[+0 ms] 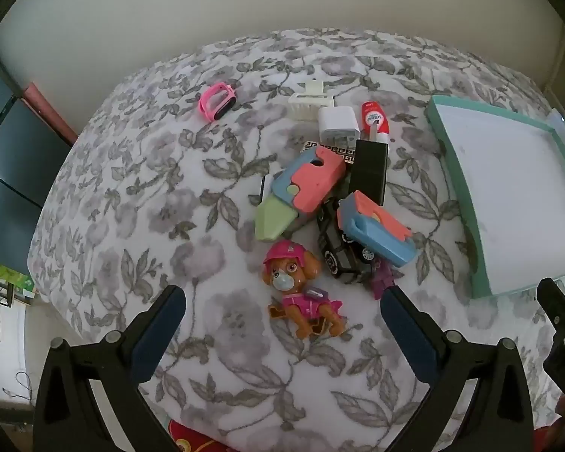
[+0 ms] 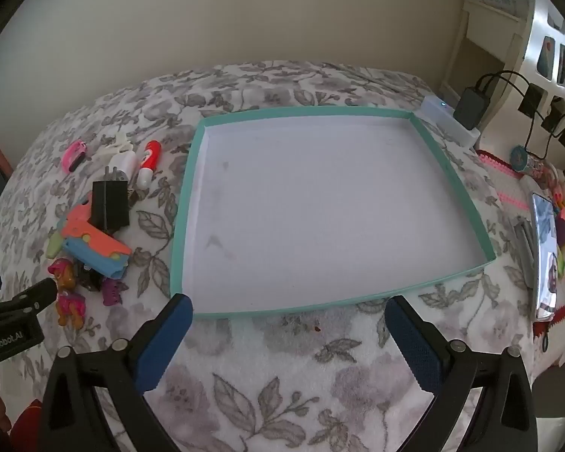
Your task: Organize rigid objects
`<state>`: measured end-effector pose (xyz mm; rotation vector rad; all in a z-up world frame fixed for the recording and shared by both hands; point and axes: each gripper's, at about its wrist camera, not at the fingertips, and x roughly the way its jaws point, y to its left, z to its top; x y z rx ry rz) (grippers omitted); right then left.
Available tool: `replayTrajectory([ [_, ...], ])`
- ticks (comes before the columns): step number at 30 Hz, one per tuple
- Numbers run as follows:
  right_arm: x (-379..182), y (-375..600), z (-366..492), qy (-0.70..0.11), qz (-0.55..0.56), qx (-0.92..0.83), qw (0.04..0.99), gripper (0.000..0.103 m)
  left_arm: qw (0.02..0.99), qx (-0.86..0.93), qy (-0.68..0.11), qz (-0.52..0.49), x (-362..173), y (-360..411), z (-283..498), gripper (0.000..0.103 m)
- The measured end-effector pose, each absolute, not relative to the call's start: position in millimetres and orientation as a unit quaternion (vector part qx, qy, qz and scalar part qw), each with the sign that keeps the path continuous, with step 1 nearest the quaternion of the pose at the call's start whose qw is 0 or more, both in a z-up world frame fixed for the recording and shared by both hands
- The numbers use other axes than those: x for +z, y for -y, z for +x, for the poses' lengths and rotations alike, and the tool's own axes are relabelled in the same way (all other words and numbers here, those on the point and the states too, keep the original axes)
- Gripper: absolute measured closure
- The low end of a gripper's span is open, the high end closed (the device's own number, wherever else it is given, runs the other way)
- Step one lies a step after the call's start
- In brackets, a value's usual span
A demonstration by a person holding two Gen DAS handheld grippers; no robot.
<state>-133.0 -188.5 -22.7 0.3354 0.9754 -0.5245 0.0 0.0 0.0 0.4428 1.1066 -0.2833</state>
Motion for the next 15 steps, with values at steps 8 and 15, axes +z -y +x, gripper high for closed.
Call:
replayTrajectory([
  [8, -22.1, 187.7, -133.3, -0.460, 0.158, -0.248, 0.837, 0.000, 0.820, -0.129, -0.518, 0.208, 7.4, 5.0, 4.9, 0.000],
  [15, -21.5, 187.1, -133.7, -0.459, 0.159, -0.247, 0.838, 0.000, 0.828, -0.126, -0.508, 0.200, 5.9, -1.5, -0.4, 0.000],
])
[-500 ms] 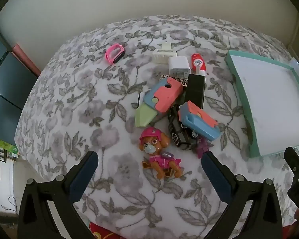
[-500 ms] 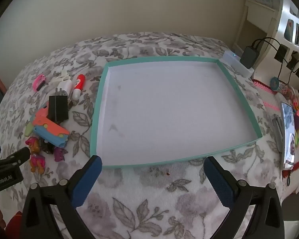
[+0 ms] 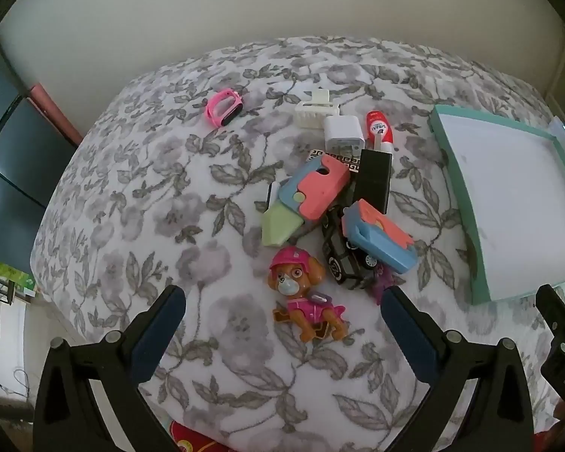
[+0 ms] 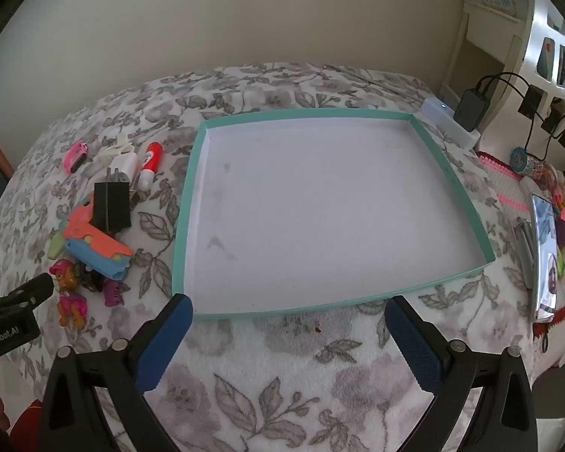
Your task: Organize rigid objects
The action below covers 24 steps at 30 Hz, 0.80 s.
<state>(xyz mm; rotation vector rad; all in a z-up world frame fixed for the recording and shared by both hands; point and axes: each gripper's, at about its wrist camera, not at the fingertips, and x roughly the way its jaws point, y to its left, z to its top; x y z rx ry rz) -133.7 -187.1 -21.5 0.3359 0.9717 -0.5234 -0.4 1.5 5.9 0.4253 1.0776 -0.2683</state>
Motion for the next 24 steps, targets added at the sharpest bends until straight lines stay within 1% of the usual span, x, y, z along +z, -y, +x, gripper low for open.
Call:
replayTrajectory([
  [24, -19.6, 185.0, -133.1, -0.456, 0.157, -0.246, 0.841, 0.000, 0.829, -0.127, -0.506, 0.200, 6.5, -2.4, -0.7, 0.000],
])
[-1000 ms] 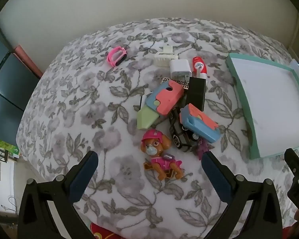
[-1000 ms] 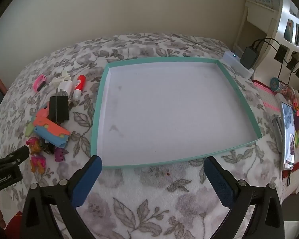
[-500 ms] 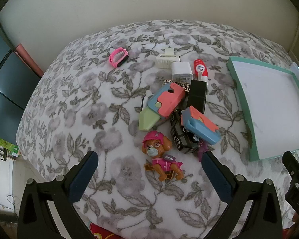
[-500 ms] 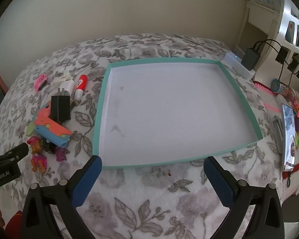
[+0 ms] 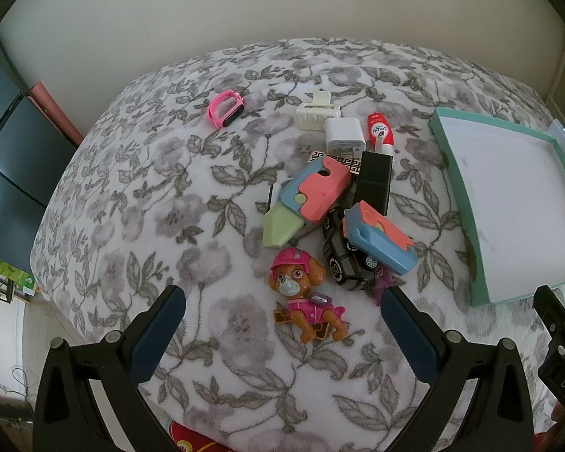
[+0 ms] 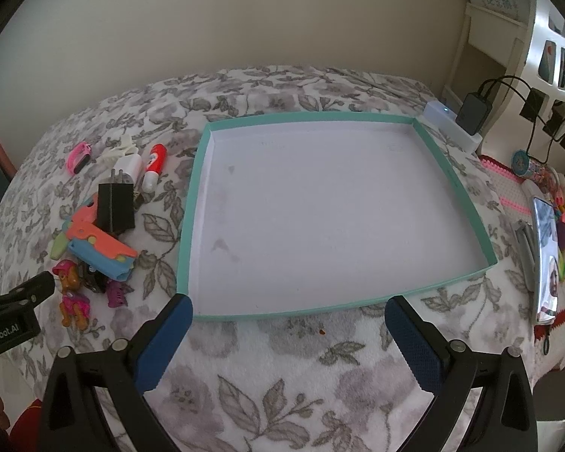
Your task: Organize rigid objects
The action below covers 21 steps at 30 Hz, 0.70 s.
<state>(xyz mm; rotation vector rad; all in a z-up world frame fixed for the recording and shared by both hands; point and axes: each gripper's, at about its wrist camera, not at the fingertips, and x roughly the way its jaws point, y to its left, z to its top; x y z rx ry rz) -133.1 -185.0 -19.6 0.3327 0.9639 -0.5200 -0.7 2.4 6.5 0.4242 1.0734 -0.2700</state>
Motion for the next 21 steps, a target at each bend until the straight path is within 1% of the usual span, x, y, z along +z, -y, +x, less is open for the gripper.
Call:
replayTrajectory([
  [21, -18.2, 182.2, -131.4, -0.453, 0.157, -0.243, 0.843, 0.000, 0.834, -0.126, -0.501, 0.194, 14.0, -0.9, -4.6, 0.000],
])
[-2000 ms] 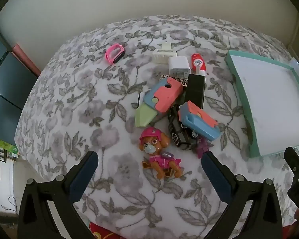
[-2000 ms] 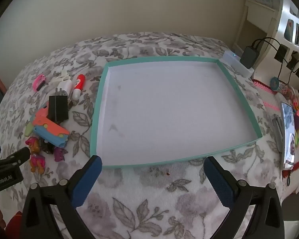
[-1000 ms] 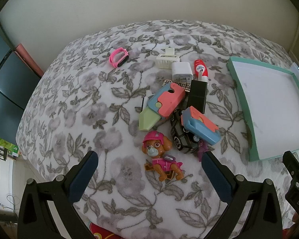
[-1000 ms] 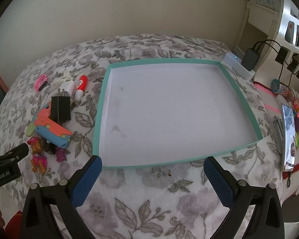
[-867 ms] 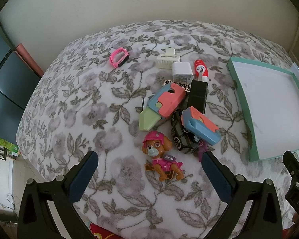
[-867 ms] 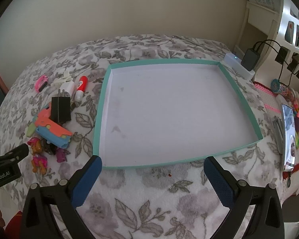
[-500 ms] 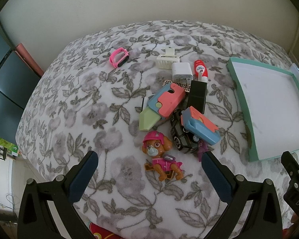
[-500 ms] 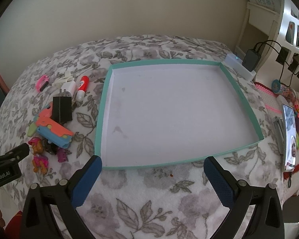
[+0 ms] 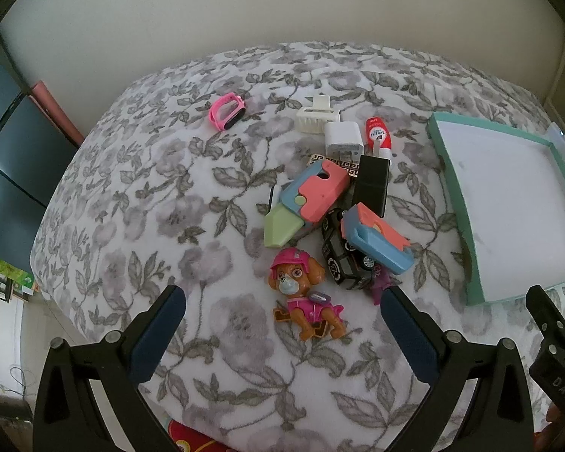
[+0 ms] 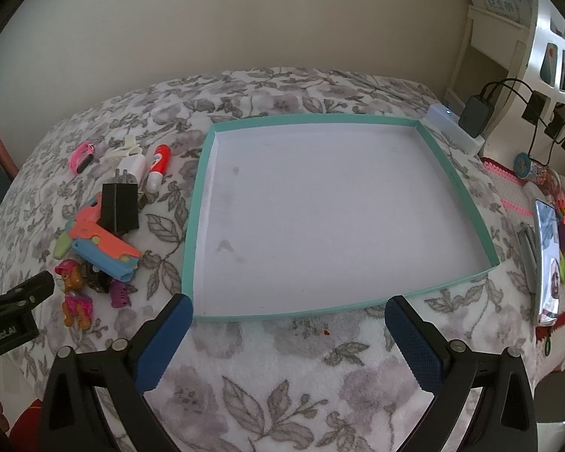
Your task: Organize rigid objects
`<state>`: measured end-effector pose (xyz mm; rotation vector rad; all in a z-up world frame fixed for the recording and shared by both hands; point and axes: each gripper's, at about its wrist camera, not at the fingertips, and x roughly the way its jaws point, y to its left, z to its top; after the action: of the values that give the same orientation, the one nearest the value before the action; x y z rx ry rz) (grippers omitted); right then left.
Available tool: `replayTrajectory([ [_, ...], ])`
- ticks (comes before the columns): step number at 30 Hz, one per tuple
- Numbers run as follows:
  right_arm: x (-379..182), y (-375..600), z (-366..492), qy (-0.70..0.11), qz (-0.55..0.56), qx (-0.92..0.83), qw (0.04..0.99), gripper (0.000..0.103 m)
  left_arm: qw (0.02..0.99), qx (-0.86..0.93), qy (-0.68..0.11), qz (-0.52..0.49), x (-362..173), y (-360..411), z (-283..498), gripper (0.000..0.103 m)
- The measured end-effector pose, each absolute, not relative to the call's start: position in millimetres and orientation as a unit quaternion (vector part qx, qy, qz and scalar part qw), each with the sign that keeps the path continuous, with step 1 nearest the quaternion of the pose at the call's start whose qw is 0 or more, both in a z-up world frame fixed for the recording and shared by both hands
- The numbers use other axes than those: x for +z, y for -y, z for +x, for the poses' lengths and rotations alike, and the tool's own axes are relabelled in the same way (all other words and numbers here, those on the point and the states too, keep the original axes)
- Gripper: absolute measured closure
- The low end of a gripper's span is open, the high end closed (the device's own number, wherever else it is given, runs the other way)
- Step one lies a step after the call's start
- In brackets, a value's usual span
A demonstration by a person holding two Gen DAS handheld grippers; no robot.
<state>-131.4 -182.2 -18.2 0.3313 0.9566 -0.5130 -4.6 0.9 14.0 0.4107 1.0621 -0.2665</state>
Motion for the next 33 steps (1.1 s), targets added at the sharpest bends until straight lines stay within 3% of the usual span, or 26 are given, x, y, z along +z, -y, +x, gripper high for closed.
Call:
replayTrajectory([
  [33, -18.3, 181.2, -131.2, -0.448, 0.160, -0.254, 0.842, 0.000, 0.833, -0.125, -0.505, 0.186, 13.1, -3.2, -5.3, 0.000],
])
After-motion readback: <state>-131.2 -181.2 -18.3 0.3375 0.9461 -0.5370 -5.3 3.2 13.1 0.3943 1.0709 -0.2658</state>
